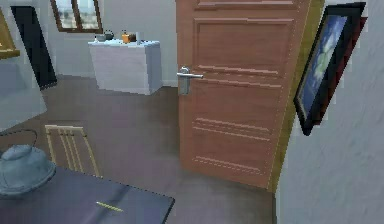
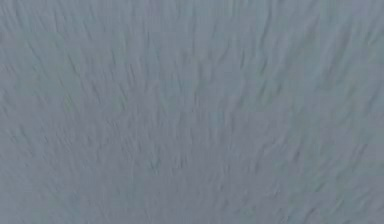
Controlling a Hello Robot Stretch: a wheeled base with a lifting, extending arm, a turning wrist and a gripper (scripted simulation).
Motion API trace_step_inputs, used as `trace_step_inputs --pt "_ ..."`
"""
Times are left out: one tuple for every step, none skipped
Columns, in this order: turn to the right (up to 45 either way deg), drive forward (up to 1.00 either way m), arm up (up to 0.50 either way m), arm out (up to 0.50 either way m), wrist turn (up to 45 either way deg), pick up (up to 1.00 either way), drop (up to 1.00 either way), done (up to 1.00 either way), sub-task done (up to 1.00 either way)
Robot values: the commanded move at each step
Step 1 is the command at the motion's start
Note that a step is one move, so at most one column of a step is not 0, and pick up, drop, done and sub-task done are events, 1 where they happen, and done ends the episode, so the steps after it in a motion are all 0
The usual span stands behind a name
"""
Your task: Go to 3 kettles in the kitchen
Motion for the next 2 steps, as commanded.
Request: trace_step_inputs --pt "6.0 0.00 0.00 0.00 0.0 0.00 0.00 0.00 0.00" --pt "0.0 0.75 0.00 0.00 0.0 0.00 0.00 0.00 0.00"
